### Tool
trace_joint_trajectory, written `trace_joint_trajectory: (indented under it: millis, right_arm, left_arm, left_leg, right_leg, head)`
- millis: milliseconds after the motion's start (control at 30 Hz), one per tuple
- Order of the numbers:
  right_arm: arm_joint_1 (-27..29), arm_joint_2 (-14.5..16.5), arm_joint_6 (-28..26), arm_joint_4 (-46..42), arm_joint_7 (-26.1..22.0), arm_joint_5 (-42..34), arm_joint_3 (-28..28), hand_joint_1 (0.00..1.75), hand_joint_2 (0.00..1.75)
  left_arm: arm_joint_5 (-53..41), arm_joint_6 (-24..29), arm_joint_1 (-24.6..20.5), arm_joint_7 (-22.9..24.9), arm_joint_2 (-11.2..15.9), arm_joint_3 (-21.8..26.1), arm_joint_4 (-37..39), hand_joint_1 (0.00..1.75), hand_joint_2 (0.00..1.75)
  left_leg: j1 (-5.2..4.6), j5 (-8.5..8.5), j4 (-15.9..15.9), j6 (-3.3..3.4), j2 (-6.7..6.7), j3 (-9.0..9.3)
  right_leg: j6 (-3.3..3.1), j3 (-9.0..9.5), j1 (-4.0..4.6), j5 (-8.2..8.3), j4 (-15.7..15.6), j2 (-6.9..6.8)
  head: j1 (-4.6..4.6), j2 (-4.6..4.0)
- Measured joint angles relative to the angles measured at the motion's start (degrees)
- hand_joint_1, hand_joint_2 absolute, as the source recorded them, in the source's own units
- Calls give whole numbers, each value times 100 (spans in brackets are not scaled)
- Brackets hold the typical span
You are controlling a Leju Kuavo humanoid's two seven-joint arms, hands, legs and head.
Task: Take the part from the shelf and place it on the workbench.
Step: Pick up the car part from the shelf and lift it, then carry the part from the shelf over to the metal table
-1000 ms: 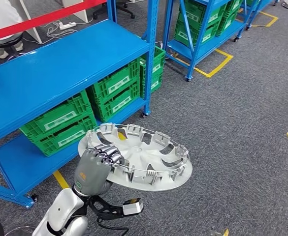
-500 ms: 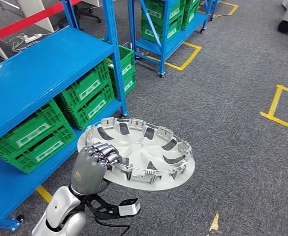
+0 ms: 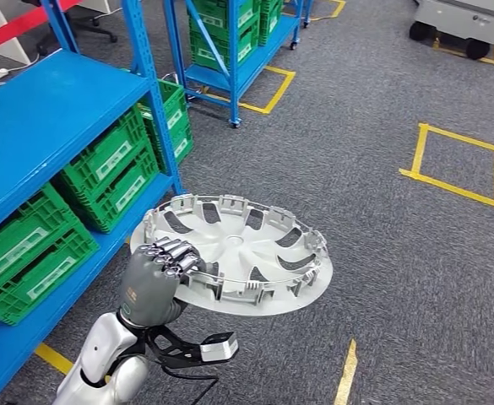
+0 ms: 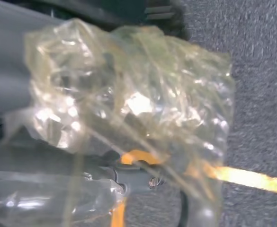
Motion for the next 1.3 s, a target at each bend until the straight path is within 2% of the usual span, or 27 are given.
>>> trace_joint_trajectory:
  millis: [67, 100, 133, 200, 267, 333, 367, 400, 433, 467, 500, 567, 633, 700, 733, 767, 833, 900, 933, 967, 1000, 1067, 1100, 1133, 1200, 1233, 1300]
  right_arm:
    - [-18, 8, 1, -3, -4, 3, -7, 0, 0]
    - [-24, 14, 1, -5, -5, 4, -11, 0, 0]
    - [-25, 19, 1, -7, -5, 4, -16, 0, 0]
    - [-9, 23, 1, -9, -5, 3, -27, 0, 0]
    - [-5, 32, 2, -13, -7, -4, -37, 0, 0]
    - [-13, 46, 4, -15, -9, -11, -45, 0, 0]
    - [-13, 53, 5, -15, -9, -13, -47, 0, 0]
    - [-9, 58, 7, -15, -8, -14, -48, 0, 0]
    - [-4, 62, 8, -15, -7, -15, -48, 0, 0]
    - [1, 64, 8, -15, -5, -16, -49, 0, 0]
    - [2, 65, 8, -15, -5, -17, -50, 0, 0]
    - [-3, 72, 8, -15, -7, -19, -52, 0, 0]
    - [-7, 80, 9, -15, -14, -21, -53, 0, 0]
    - [5, 83, 10, -15, -21, -22, -54, 0, 0]
    - [14, 83, 10, -15, -22, -21, -54, 0, 0]
    - [13, 83, 9, -15, -23, -21, -54, 0, 0]
    - [-1, 83, 8, -15, -23, -19, -54, 0, 0]
    - [-8, 84, 8, -15, -21, -17, -54, 0, 0]
    - [-2, 85, 7, -15, -19, -17, -55, 0, 0]
    - [3, 85, 7, -15, -16, -17, -55, 0, 0]
    - [5, 85, 6, -15, -15, -17, -56, 0, 0]
    - [-9, 90, 5, -15, -14, -17, -58, 0, 0]
    - [-21, 96, 5, -15, -14, -16, -58, 0, 0]
    - [-27, 103, 5, -15, -14, -15, -58, 0, 0]
    - [-20, 110, 5, -16, -12, -14, -61, 0, 0]
    - [-11, 110, 5, -18, -10, -15, -63, 0, 0]
    - [-12, 110, 4, -22, -5, -20, -69, 0, 0]
  left_arm:
    - [11, 1, -14, 0, 0, 10, 2, 175, 175]
    - [24, 2, -23, 0, -1, 16, 4, 175, 175]
    - [37, 3, -29, 0, -2, 22, 7, 175, 175]
    - [71, 5, -34, 0, -5, 38, 11, 175, 175]
    - [126, 10, -25, -3, -4, 68, 13, 175, 175]
    - [192, 16, -3, -17, 3, 101, 13, 175, 175]
    - [215, 17, 9, -26, 6, 112, 15, 175, 175]
    - [229, 18, 20, -32, 8, 121, 17, 175, 175]
    - [235, 17, 30, -34, 9, 130, 21, 175, 175]
    - [237, 17, 38, -35, 9, 138, 25, 175, 175]
    - [238, 17, 43, -35, 9, 145, 27, 175, 175]
    - [247, 17, 44, -36, 9, 159, 28, 175, 175]
    - [268, 18, 43, -39, 5, 177, 29, 175, 175]
    - [281, 18, 39, -49, -1, 196, 30, 175, 175]
    - [281, 18, 36, -52, -6, 205, 30, 175, 175]
    - [282, 17, 32, -55, -11, 215, 31, 175, 175]
    - [285, 14, 27, -61, -19, 240, 33, 175, 175]
    - [287, 10, 24, -70, -19, 261, 40, 175, 175]
    - [288, 7, 23, -75, -19, 266, 44, 175, 175]
    - [289, 3, 22, -79, -20, 268, 49, 175, 175]
    - [289, 0, 20, -83, -21, 270, 53, 175, 175]
    - [295, -7, 5, -93, -25, 277, 57, 175, 175]
    - [300, -13, -5, -99, -26, 283, 58, 175, 175]
    - [309, -19, -15, -104, -27, 289, 60, 175, 175]
    - [330, -35, -29, -110, -33, 299, 63, 175, 175]
    - [339, -44, -39, -111, -38, 305, 67, 175, 175]
    - [356, -62, -53, -113, -44, 327, 75, 175, 175]
  left_leg:
    - [-25, -15, 3, -46, 108, 6]
    - [-36, -16, 4, -75, 155, 7]
    - [-44, -13, 0, -106, 202, 7]
    - [-25, -28, -2, -175, 264, 24]
    - [0, -219, 226, -222, 36, -53]
    - [7, -592, 901, -226, -298, -347]
    - [4, -742, 1276, -223, -371, -522]
    - [0, -799, 1530, -219, -398, -648]
    - [-3, -733, 1577, -209, -407, -685]
    - [-5, -563, 1409, -195, -423, -620]
    - [-5, -329, 1074, -177, -480, -475]
    - [13, -21, 385, -145, -710, -170]
    - [14, 16, 107, -134, -839, -61]
    - [5, 33, 63, -103, -739, -58]
    - [9, 47, 42, -73, -673, -53]
    - [16, 60, 21, -45, -601, -48]
    - [16, 66, 4, -10, -445, -43]
    - [10, 57, 5, -1, -276, -43]
    - [9, 51, 6, -4, -198, -42]
    - [9, 44, 6, -11, -125, -39]
    - [10, 35, 6, -25, -58, -31]
    - [-8, 5, 13, -73, 56, -13]
    - [-23, -10, 17, -104, 107, -4]
    - [-35, -21, 18, -135, 156, 4]
    - [-25, -43, 8, -203, 265, 31]
    - [-4, -79, 35, -236, 233, 41]
    - [27, -308, 359, -274, -28, -72]
  right_leg:
    - [-49, 413, 49, 215, -734, -229]
    - [-82, 503, 75, 240, -906, -293]
    - [-120, 511, 102, 225, -939, -284]
    - [-200, 497, 102, 263, -975, -153]
    - [-285, 515, 81, 310, -1031, -18]
    - [-337, 521, 76, 335, -1051, 126]
    - [-348, 519, 84, 337, -1049, 202]
    - [-356, 519, 93, 338, -1046, 283]
    - [-360, 518, 100, 339, -1037, 368]
    - [-359, 519, 103, 339, -1023, 456]
    - [-353, 518, 102, 336, -1003, 540]
    - [-325, 488, 102, 322, -940, 688]
    - [-265, 419, 87, 329, -898, 802]
    - [-200, 346, 62, 348, -893, 863]
    - [-170, 301, 67, 317, -850, 769]
    - [-142, 219, 76, 235, -718, 615]
    - [-83, -94, 77, -80, -96, 265]
    - [-34, -445, 38, -331, 601, 164]
    - [-17, -507, 18, -323, 717, 151]
    - [-4, -460, -1, -219, 618, 132]
    - [3, -293, -14, -37, 300, 77]
    - [-10, 133, 0, 256, -485, -175]
    - [-39, 281, 21, 321, -748, -267]
    - [-76, 344, 47, 323, -864, -309]
    - [-172, 354, 79, 324, -894, -186]
    - [-215, 365, 80, 334, -912, -117]
    - [-301, 401, 65, 354, -948, 26]
  head:
    - [-4, 0]
    - [-6, 0]
    - [-9, 0]
    - [-9, 0]
    - [-19, 0]
    - [-50, 0]
    - [-65, 0]
    - [-71, 0]
    - [-70, 0]
    - [-72, 0]
    - [-71, 0]
    - [-66, 0]
    - [-66, 0]
    - [-68, 0]
    - [-60, 0]
    - [-42, 1]
    - [-16, 1]
    - [-12, 0]
    - [-11, 0]
    - [-10, 0]
    - [-10, 0]
    - [-10, 0]
    - [-19, 0]
    - [-27, 0]
    - [-40, 0]
    - [-42, 0]
    - [-61, 0]
